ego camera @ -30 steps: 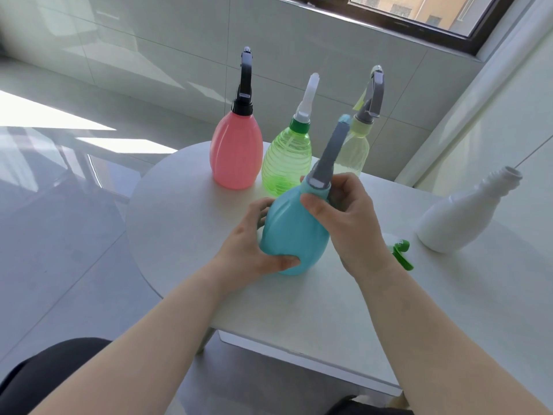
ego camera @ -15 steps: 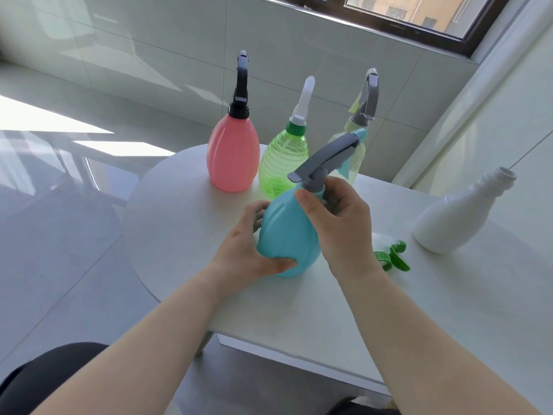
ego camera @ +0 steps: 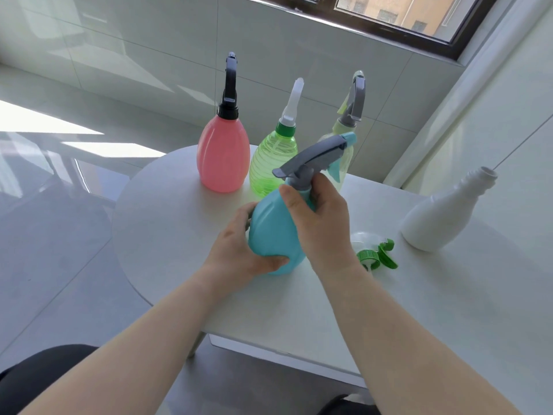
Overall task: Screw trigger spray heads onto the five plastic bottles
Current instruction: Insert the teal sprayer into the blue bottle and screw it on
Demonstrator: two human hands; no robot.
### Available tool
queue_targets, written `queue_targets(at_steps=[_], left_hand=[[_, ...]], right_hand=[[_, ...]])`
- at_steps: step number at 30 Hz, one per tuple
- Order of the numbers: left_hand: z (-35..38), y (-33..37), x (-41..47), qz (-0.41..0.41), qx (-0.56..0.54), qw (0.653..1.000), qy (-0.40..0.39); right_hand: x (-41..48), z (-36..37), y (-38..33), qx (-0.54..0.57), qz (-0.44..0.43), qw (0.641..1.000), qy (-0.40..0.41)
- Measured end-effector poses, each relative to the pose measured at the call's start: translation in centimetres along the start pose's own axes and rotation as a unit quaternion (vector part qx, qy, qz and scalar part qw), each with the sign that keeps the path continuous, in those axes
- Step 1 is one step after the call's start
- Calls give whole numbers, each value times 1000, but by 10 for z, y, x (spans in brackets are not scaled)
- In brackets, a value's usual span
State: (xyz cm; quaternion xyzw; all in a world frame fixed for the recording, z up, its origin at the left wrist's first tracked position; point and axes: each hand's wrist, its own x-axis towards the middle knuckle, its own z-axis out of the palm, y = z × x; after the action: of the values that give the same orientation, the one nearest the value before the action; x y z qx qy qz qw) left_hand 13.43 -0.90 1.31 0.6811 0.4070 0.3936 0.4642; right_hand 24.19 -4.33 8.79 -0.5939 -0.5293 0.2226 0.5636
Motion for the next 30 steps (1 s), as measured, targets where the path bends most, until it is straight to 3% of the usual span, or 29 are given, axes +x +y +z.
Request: queue_targets(at_steps=[3, 5, 8, 10, 18, 26, 30], left_hand=[[-3, 2, -1, -2, -3, 1000, -14], [-10, 3, 1, 2, -3, 998, -65], [-19, 9, 1, 2, 4, 992, -130], [-18, 10, 0, 10, -2, 992, -129], [-10, 10, -1, 11, -12, 996, -84], [4, 10, -11, 24, 0, 1000, -14], [3, 10, -13, 14, 32, 998, -42]], right_hand=[[3, -1, -3, 15, 22, 1000, -14], [10, -16, -4, 91, 54, 988, -109], [23, -38, -6, 181, 81, 936, -292], [25, -39, -7, 172, 76, 925, -331], [11, -28, -1, 152, 12, 967, -206], [5, -28, -7, 22, -29, 993, -113], [4, -36, -13, -78, -41, 991, -103]])
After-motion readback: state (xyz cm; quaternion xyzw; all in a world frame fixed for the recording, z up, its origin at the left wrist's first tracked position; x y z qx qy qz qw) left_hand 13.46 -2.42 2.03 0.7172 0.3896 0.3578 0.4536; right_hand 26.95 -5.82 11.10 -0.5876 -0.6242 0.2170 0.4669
